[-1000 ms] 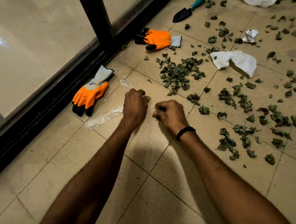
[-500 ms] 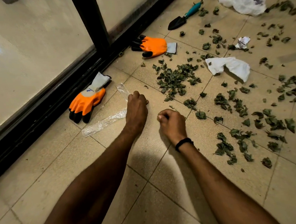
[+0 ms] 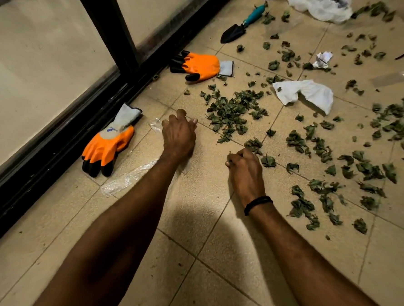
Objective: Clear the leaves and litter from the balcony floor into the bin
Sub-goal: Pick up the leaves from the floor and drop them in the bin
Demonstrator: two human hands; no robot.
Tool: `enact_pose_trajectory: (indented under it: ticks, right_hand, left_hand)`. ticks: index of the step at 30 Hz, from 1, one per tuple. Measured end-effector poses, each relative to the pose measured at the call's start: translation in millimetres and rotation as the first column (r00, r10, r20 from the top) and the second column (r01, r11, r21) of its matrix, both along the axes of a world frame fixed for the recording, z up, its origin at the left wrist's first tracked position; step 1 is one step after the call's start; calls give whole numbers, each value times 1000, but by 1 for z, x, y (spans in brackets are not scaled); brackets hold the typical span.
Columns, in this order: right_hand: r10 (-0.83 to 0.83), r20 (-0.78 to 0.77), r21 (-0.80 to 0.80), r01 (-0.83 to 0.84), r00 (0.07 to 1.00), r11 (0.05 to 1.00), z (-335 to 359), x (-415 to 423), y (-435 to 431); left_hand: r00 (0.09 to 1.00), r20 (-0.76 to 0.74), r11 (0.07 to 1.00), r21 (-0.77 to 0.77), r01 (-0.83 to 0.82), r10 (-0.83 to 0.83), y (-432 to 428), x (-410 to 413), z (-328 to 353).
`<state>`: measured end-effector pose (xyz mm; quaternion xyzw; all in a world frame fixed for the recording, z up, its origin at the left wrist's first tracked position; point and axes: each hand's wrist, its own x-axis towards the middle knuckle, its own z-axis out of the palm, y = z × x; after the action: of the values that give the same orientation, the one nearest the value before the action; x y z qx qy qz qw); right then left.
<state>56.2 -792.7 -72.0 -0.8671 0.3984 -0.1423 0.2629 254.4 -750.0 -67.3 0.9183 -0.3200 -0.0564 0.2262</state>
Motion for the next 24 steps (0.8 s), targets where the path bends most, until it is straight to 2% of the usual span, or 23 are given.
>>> enact_pose_trajectory:
  ticks: [3,6,9,12,14,15,16,17,18,19,20,22,24]
  right_hand:
    - [-41,24,14,41,999,999,1,-1,-1]
    - [-107,122,128,92,987,988,6,-2,-10]
    - [-167,161,169,139,973,976,5,-3,-17]
    - [-138,87,138,125,987,982,6,3,-18]
    - [-80,62,128,72,995,989,7,9,-15]
    - [-58,72,125,49,996,991,7,12,-12]
    - [-37,63,97,31,997,995,6,13,-10]
    - [-7,22,65,5,1000,998,5,14,-9]
    - [29,-31,47,-28,999,999,4,15,-7]
    - [65,-89,-11,-66,994,998,3,16,-6]
    - [77,-80,-49,-81,994,996,4,15,-7]
    - [17,8,49,-18,1000,999,14,12,-6]
    - [-142,139,344,87,980,935,17,7,-13]
  left_hand:
    - [994,91,996,71,55,-62,1,0,-10]
    - [978,197,997,34,69,-75,-2,-5,-15]
    - [978,210,1000,-8,23,-20,-5,-13,-13]
    - [993,99,992,-114,-47,58,-9,-19,1]
    - [985,-135,949,-281,-143,108,-10,-25,15]
    - [933,-336,884,-389,-259,126,-10,-27,23]
    - [810,-576,762,-473,-443,113,-9,-28,32]
    - [615,-788,610,-467,-640,42,-5,-28,40]
    - [411,-909,482,-394,-783,-75,0,-27,45]
    - [259,-947,389,-316,-865,-193,8,-26,50]
    - [175,-946,332,-264,-905,-274,15,-24,51]
    - [138,-925,288,-248,-925,-354,27,-25,53]
    - [139,-918,282,-254,-925,-371,36,-26,51]
